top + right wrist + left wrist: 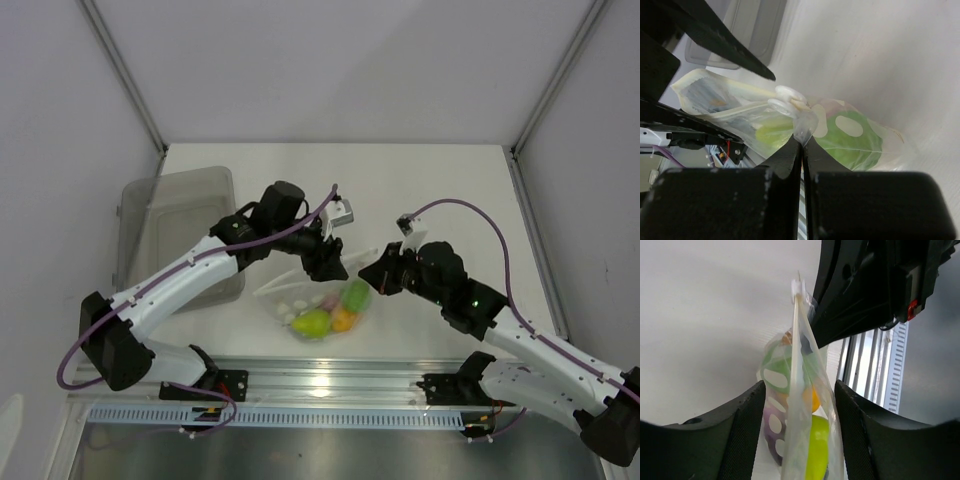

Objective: Place the food in the zip-top bag and seal the zipper
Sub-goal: Zip the zipper food storage bag at the center of the board.

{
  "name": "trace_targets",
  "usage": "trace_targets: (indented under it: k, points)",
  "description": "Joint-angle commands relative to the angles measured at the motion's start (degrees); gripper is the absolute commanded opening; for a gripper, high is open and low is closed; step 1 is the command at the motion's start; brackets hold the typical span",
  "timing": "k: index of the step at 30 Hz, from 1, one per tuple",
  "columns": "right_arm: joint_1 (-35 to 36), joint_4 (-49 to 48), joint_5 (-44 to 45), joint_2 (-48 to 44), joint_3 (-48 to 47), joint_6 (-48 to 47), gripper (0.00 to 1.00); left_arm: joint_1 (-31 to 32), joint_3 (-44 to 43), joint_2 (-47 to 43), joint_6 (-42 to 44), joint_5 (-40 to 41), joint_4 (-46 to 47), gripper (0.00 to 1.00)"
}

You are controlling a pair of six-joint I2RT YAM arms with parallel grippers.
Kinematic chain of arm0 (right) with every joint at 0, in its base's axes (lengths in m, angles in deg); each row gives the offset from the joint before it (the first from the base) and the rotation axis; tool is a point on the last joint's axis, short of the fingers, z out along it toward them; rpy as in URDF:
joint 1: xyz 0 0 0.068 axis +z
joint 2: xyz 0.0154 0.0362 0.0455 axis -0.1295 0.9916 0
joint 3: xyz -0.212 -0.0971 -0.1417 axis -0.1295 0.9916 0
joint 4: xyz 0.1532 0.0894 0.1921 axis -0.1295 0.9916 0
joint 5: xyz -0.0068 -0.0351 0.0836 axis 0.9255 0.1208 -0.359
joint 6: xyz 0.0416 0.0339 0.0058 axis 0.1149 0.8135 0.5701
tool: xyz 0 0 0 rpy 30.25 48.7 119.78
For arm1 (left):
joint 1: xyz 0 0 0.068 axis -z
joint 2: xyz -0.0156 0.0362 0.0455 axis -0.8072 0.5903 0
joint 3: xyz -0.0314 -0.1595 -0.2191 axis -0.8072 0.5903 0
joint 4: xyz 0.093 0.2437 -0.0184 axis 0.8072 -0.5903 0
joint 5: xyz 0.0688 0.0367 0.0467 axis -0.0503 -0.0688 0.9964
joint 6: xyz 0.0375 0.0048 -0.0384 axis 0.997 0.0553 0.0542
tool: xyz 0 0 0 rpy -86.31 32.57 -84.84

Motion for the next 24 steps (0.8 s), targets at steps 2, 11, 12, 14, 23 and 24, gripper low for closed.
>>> trace_targets:
  k: [2, 11, 12, 14, 23, 24]
  points:
    - [0.32, 0.66, 2.34, 0.05, -3.03, 2.41, 0.0, 0.7, 2.19, -0.52, 0.38, -2.18, 0.02, 0.56]
    - [-0.55, 4.87, 1.55, -1.17, -4.79, -4.78, 0.7, 0.52, 0.96, -0.34, 3.62, -3.58, -3.13, 0.01]
    - [-1.6, 5.14, 0.16, -1.52, -4.79, -6.8, 0.75, 0.35, 0.78, -0.61, 4.33, -4.81, -4.27, 0.01]
    - [-5.02, 7.33, -4.66, -2.66, -5.58, -10.5, 0.76, 0.0, -0.62, -0.61, 5.65, -9.18, -5.77, 0.01]
    - [-17.43, -2.58, -29.81, -6.45, 0.56, -16.49, 0.7, -4.83, -1.68, -0.44, 9.87, -27.21, -9.29, 0.01]
    - [-17.52, -5.29, -33.31, -6.1, 1.0, -16.4, 0.67, -5.45, -2.11, 0.0, 10.05, -28.88, -9.99, 0.01]
